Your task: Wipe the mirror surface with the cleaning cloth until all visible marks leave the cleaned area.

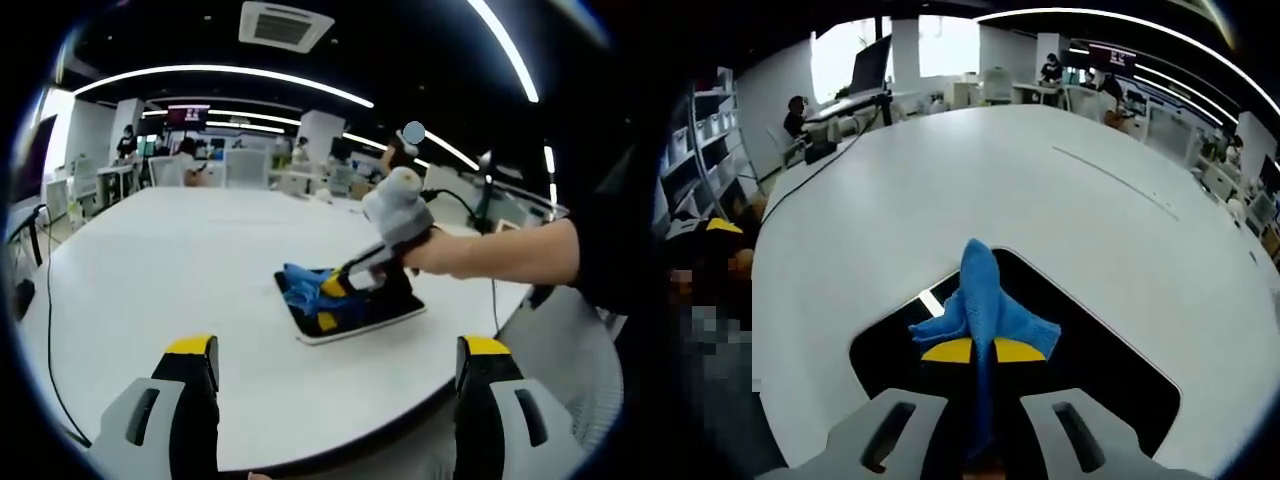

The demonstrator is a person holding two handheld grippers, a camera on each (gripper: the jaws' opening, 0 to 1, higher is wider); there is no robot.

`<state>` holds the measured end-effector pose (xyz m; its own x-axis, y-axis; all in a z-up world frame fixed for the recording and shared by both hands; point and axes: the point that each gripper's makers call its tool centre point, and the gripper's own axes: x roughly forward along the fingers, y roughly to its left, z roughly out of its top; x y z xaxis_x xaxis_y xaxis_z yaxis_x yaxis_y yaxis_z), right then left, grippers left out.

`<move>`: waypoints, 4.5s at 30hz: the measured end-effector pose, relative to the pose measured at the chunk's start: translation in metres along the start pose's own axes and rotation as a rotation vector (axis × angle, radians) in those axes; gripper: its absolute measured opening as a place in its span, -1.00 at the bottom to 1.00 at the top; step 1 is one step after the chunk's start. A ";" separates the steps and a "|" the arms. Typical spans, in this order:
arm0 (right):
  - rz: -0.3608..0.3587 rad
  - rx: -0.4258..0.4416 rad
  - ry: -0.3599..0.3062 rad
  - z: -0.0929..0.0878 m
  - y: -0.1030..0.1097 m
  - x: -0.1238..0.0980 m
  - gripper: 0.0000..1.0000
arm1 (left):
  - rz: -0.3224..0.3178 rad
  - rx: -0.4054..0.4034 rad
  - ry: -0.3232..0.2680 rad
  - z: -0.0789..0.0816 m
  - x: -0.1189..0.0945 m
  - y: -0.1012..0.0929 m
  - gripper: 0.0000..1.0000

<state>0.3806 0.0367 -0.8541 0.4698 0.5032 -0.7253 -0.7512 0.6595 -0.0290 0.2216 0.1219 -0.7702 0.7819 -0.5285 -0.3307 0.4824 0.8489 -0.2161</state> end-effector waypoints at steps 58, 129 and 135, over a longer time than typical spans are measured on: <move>-0.070 0.103 0.011 -0.051 -0.055 -0.047 -1.00 | 0.000 -0.002 -0.007 0.001 -0.001 0.000 0.99; -0.175 0.251 -0.004 -0.091 -0.077 -0.085 -0.99 | 0.012 0.003 -0.002 0.000 -0.001 0.002 0.99; -0.176 0.226 0.009 -0.094 -0.070 -0.088 -0.99 | 0.019 0.004 -0.010 0.001 -0.001 0.003 0.99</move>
<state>0.3480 -0.1061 -0.8529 0.5787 0.3654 -0.7291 -0.5354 0.8446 -0.0016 0.2228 0.1250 -0.7691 0.7947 -0.5124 -0.3254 0.4691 0.8587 -0.2065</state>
